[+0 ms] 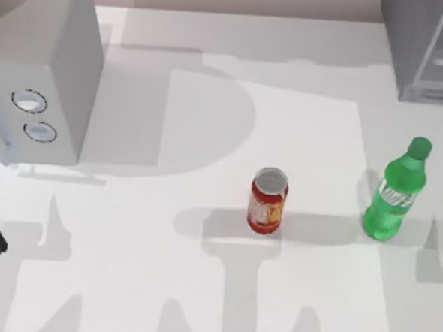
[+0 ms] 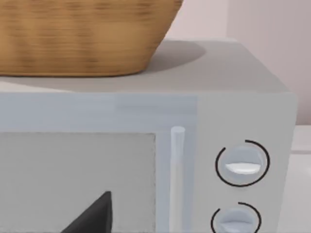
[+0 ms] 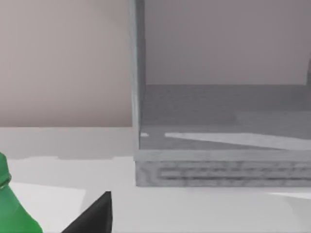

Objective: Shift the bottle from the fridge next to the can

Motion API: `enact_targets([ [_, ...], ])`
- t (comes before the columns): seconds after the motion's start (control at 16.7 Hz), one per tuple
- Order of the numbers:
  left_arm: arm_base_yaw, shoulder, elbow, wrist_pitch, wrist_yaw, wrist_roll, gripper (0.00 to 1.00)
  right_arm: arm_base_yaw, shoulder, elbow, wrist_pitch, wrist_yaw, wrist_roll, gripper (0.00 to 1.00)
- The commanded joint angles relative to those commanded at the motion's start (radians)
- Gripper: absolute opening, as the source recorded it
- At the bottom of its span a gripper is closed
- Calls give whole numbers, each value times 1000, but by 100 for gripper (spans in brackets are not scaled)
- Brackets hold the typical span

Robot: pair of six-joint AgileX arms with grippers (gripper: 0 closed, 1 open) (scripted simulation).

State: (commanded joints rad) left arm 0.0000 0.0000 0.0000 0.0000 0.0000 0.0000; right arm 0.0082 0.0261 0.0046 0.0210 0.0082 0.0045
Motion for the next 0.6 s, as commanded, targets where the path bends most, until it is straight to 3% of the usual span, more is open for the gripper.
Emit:
enact_targets([
  [0.6, 0, 0, 0, 0, 0, 0, 100, -7, -75, 43, -85, -5, -4, 100],
])
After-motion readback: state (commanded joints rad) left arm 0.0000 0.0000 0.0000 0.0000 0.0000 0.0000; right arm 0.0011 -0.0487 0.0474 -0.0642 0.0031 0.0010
